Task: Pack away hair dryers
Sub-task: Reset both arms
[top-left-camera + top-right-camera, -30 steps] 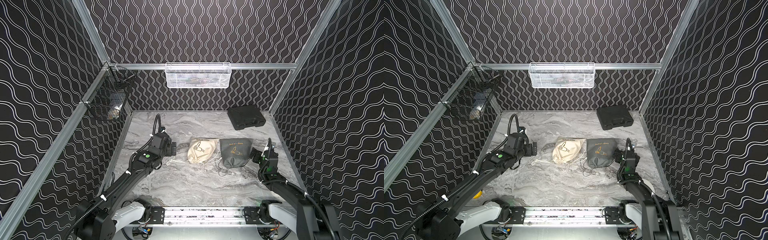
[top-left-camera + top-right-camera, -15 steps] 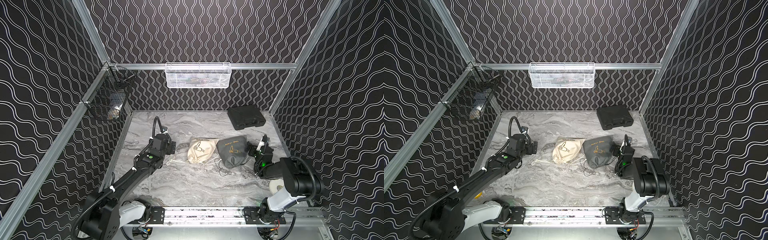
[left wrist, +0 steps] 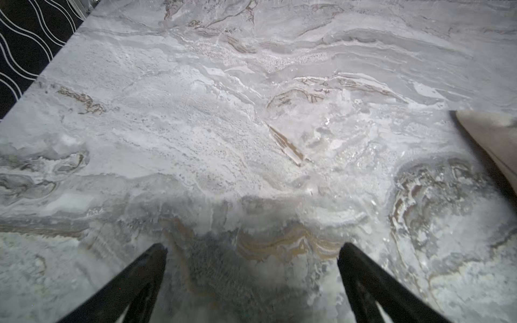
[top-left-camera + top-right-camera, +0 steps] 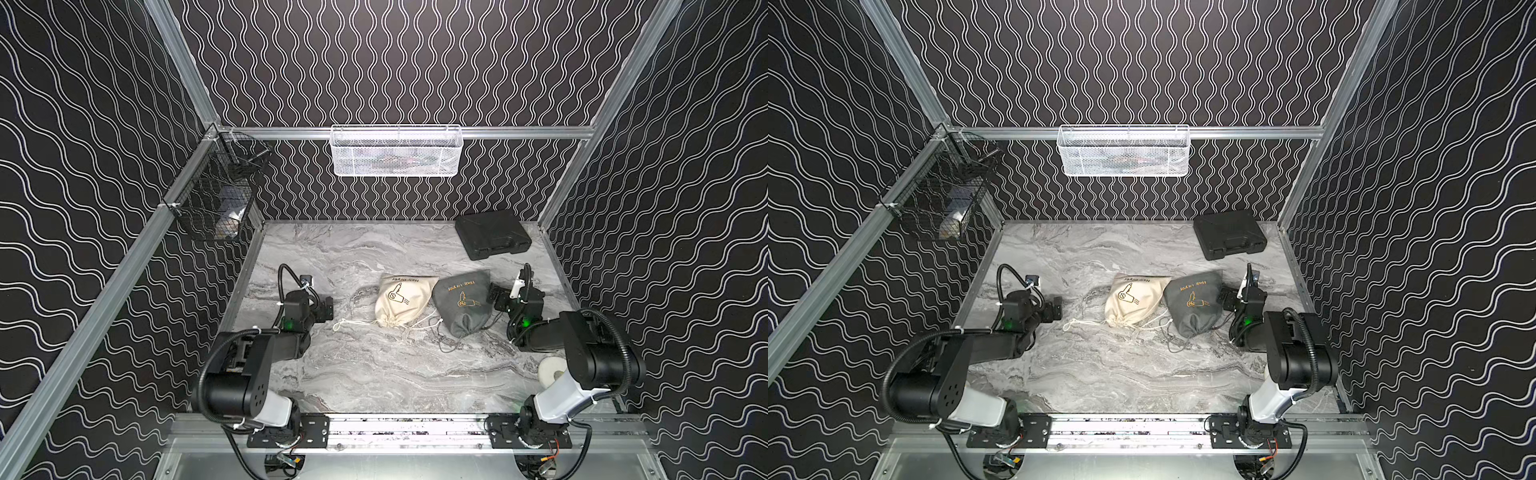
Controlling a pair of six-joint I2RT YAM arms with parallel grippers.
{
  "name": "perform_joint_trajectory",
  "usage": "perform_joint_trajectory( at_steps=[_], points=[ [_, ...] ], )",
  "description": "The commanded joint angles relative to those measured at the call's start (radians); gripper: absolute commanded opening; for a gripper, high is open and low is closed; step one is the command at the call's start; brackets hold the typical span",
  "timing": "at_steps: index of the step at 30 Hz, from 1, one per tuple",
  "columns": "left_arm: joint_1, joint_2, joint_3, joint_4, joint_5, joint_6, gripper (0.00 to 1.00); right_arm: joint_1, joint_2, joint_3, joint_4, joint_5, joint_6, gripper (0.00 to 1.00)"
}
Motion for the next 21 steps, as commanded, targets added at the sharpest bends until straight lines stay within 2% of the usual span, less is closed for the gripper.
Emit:
perform_joint_trajectory(
  at_steps=[1,3,7,8,10,12,16,21],
  points=[
    [0.003,0.063,-0.004,0.253,0.083,0.022,0.99,0.0,0.01,-0.009,0.069,0.002,-0.017,1.0],
    [0.003,0.088,-0.004,0.277,0.092,0.036,0.99,0.0,-0.003,0.0,0.026,0.001,-0.012,1.0],
    [0.003,0.104,-0.01,0.278,0.078,0.051,0.99,0.0,0.006,-0.006,0.052,-0.001,-0.015,1.0],
    [0.001,0.144,-0.033,0.394,0.069,0.042,0.99,0.0,0.001,-0.003,0.038,0.001,-0.013,1.0],
    [-0.001,0.109,-0.043,0.341,0.021,0.026,0.99,0.0,0.005,-0.005,0.05,-0.003,-0.013,1.0],
    [-0.004,0.136,-0.031,0.369,-0.036,0.009,0.99,0.0,0.006,-0.006,0.052,-0.002,-0.014,1.0],
    [-0.06,0.128,0.012,0.266,-0.106,0.053,0.99,0.0,0.006,-0.006,0.054,0.0,-0.013,1.0],
    [-0.066,0.136,0.011,0.287,-0.116,0.056,0.99,0.0,0.005,-0.006,0.051,-0.002,-0.014,1.0]
  ],
)
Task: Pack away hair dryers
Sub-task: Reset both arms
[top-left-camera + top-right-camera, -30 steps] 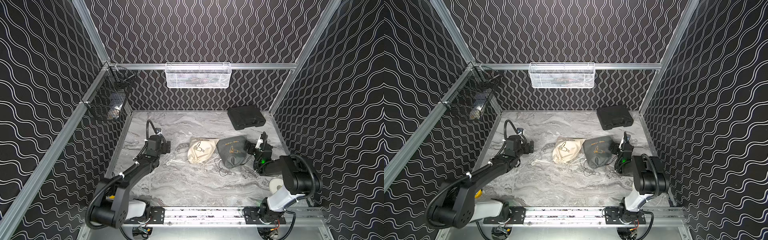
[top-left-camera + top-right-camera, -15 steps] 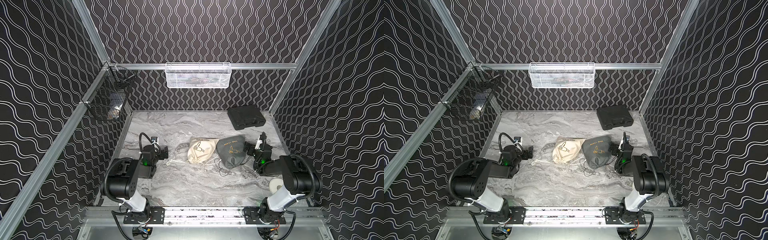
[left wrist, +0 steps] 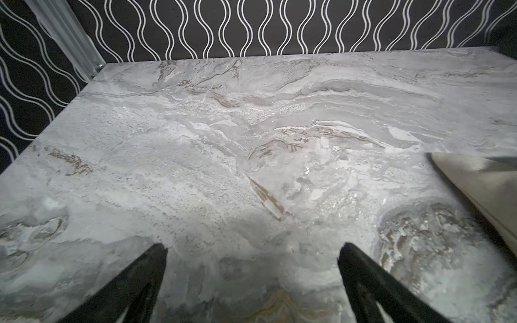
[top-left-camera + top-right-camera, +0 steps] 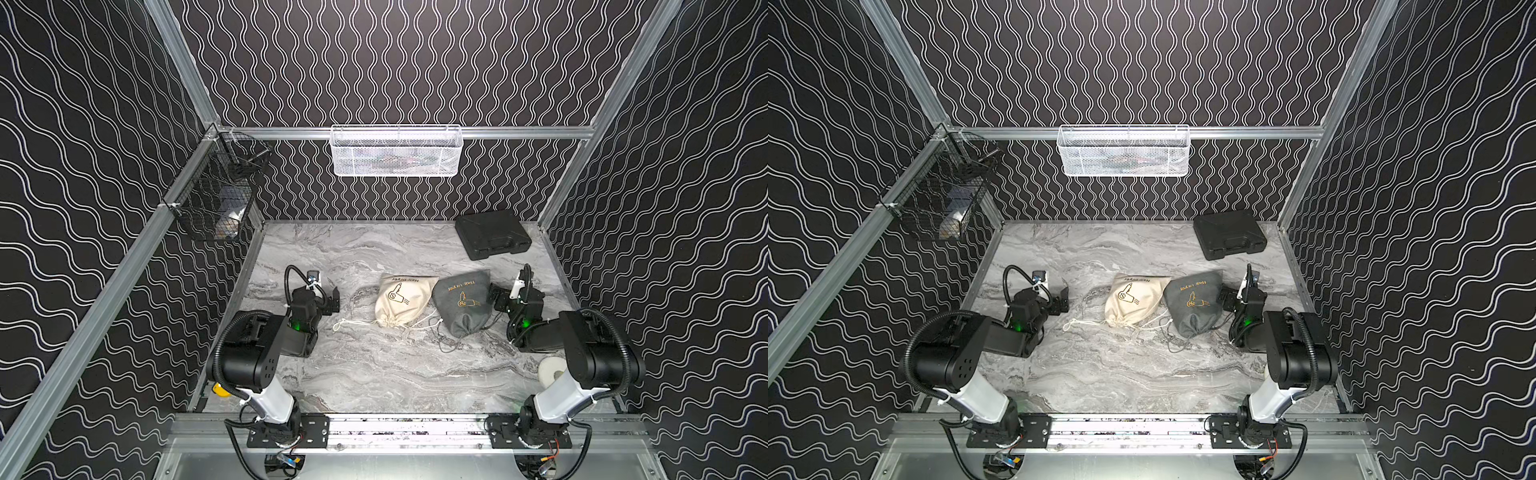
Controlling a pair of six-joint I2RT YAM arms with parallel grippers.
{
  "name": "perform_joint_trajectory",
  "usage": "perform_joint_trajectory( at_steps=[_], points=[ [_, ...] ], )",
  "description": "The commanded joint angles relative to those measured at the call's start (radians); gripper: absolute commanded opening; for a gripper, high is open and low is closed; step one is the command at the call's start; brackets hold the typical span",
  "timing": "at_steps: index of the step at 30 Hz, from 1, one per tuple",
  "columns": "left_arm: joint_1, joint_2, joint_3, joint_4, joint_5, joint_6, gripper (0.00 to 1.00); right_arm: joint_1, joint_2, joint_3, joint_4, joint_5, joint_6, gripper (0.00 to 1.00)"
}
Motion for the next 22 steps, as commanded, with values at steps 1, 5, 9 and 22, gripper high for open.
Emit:
perform_joint_trajectory(
  at_steps=[1,5,9,22],
  points=[
    [-0.003,0.001,0.007,0.014,-0.031,0.028,0.99,-0.001,0.001,0.001,0.04,0.0,-0.014,1.0],
    [-0.007,0.004,0.007,0.024,-0.034,0.031,0.99,0.0,0.001,0.0,0.04,0.0,-0.013,1.0],
    [-0.01,0.003,0.007,0.022,-0.036,0.031,0.99,0.0,0.001,0.002,0.041,0.0,-0.013,1.0],
    [-0.011,0.003,0.006,0.023,-0.037,0.031,0.99,0.001,-0.004,-0.005,0.049,0.009,-0.016,1.0]
  ],
)
